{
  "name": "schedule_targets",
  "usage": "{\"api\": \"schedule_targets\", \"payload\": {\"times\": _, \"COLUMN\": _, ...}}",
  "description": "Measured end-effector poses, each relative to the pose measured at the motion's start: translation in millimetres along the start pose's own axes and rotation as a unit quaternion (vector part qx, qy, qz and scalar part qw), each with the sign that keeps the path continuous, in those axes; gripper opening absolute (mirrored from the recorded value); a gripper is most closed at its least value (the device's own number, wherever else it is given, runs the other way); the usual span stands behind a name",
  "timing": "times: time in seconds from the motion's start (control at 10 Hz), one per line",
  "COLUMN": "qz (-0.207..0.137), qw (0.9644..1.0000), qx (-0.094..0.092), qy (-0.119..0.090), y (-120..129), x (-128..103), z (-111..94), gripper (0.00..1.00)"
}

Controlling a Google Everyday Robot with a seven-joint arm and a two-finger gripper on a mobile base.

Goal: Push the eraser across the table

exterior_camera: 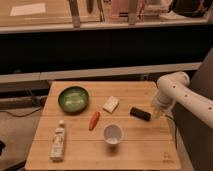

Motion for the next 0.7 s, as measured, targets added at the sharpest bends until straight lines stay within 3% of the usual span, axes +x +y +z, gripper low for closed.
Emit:
{"api": "schedule_targets", "payload": {"times": 0.3, "qz": 0.008, "qw": 1.0000, "qx": 0.000, "qy": 0.000, "y": 1.9, "x": 13.1, "z": 22.0, "gripper": 0.07}}
{"api": "schedule_targets", "payload": {"times": 0.4, "qz": 0.009, "qw": 1.0000, "qx": -0.001, "qy": -0.001, "y": 1.6, "x": 16.2, "z": 31.1, "gripper": 0.02}}
{"api": "schedule_targets", "payload": {"times": 0.7, "qz": 0.004, "qw": 1.0000, "qx": -0.007, "qy": -0.003, "y": -2.3, "x": 12.0, "z": 45.9, "gripper": 0.02}}
